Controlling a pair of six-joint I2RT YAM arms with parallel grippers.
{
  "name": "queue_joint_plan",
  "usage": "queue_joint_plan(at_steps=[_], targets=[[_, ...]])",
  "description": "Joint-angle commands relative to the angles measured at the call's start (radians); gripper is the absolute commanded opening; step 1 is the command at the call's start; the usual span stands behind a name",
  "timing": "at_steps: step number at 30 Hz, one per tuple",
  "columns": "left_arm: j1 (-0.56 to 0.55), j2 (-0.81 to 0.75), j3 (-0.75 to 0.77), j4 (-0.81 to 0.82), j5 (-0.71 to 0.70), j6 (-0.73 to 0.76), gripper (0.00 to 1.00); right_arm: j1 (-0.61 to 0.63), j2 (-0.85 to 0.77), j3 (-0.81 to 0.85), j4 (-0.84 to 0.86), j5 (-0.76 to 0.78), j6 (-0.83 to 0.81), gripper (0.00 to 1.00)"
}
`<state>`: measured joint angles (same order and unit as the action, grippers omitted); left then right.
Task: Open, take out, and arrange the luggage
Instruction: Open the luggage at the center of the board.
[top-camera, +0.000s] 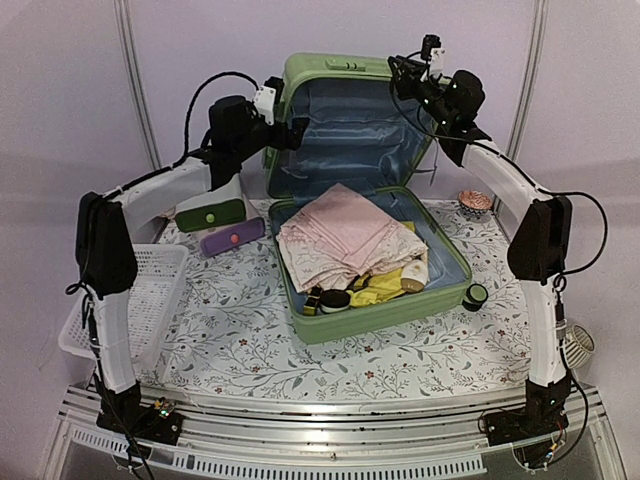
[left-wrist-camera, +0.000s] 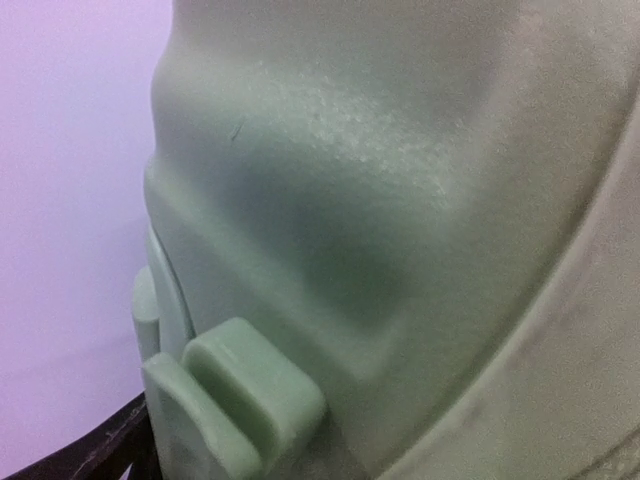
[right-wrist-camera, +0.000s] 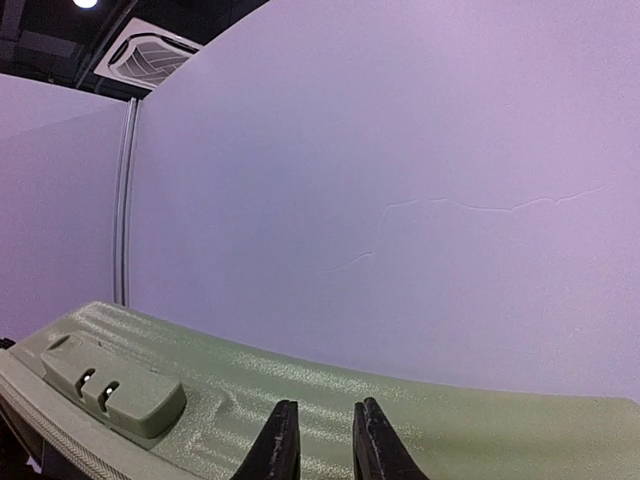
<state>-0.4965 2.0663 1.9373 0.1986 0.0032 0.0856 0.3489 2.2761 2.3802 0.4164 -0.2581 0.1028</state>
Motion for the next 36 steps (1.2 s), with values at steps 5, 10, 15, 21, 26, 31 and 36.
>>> queue_joint_plan(at_steps=[5, 10, 15, 21, 26, 31, 36], targets=[[-0.039, -0.066, -0.041, -0.054, 0.068, -0.006, 0.98, -0.015, -0.032, -0.099, 0.059, -0.031, 0.08, 0.21], [-0.026, -0.05, -0.015, -0.085, 0.045, -0.036, 0.98, -0.014, -0.237, -0.364, 0.11, -0.125, 0.049, 0.27], [-0.01, -0.035, 0.01, -0.112, 0.055, -0.069, 0.98, -0.005, -0.5, -0.751, 0.121, -0.125, 0.016, 0.31], [0.002, -0.009, 0.058, -0.149, 0.033, -0.113, 0.98, 0.041, -0.778, -1.145, -0.077, -0.121, -0.072, 0.47], [0.02, 0.019, 0.132, -0.203, 0.025, -0.155, 0.98, 0.082, -0.856, -1.214, -0.518, -0.056, -0.207, 0.56], [0.028, 0.021, 0.144, -0.221, 0.021, -0.161, 0.98, 0.092, -0.877, -1.237, -0.862, -0.019, -0.156, 0.62], [0.041, 0.018, 0.14, -0.234, 0.024, -0.177, 0.98, 0.112, -0.861, -1.267, -0.963, 0.111, -0.062, 0.51]])
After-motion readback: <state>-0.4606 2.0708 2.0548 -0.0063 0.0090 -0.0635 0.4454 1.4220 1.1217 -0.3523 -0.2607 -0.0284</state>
